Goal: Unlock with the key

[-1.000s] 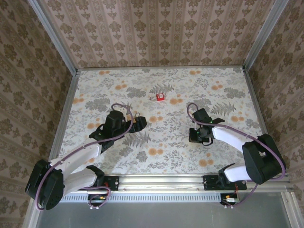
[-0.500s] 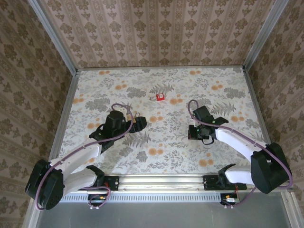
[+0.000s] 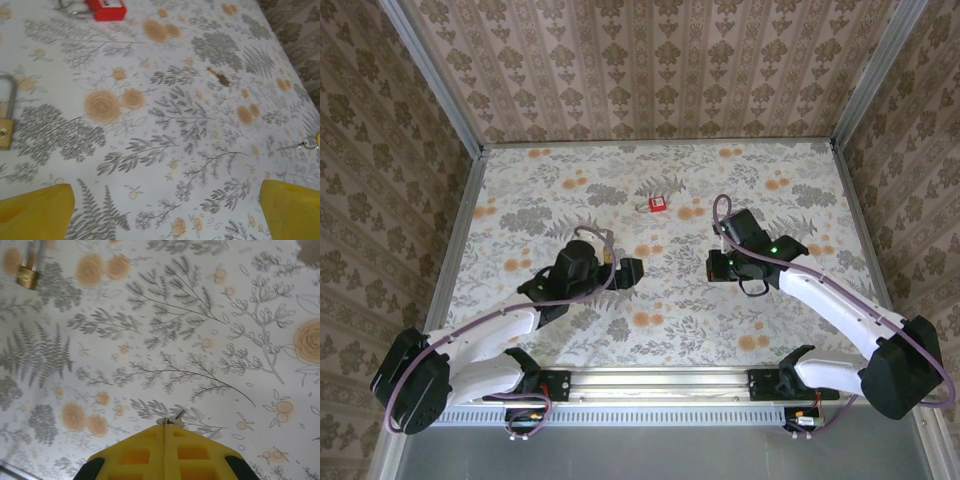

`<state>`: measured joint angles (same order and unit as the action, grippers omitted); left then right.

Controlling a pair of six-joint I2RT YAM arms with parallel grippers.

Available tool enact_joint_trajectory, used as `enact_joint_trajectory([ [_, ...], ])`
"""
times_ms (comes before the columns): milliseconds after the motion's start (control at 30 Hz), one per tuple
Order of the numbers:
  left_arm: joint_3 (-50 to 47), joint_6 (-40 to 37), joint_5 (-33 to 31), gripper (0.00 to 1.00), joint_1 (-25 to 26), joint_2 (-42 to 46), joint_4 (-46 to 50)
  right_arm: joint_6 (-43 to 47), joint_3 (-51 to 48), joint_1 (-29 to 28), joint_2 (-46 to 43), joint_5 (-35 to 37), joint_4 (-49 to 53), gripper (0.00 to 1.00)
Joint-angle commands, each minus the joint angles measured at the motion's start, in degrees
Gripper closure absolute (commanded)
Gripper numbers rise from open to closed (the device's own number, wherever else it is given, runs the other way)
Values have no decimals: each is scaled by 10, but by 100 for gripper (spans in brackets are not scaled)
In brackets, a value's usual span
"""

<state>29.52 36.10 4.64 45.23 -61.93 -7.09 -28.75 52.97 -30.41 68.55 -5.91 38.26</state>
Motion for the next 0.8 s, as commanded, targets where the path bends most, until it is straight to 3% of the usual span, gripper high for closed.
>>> enact_joint_trajectory([
  [0,-10,-55,-37,5,27,5,-56,-9,45,-20,-11,21,46,99],
  [200,-43,-184,-90,0,109,28,-144,-10,108,-51,-11,27,72,99],
  [300,-48,-254,-81,8,143,30,-170,-12,133,-63,-13,24,80,99],
  [433,-59,-301,-25,36,153,11,-252,-17,160,-75,-17,1,85,98],
  [600,-48,-383,-2,44,162,-25,-300,-24,181,-90,-24,-27,87,98],
  [767,-48,-417,4,40,162,-62,-373,-41,185,-95,-39,-52,77,98],
])
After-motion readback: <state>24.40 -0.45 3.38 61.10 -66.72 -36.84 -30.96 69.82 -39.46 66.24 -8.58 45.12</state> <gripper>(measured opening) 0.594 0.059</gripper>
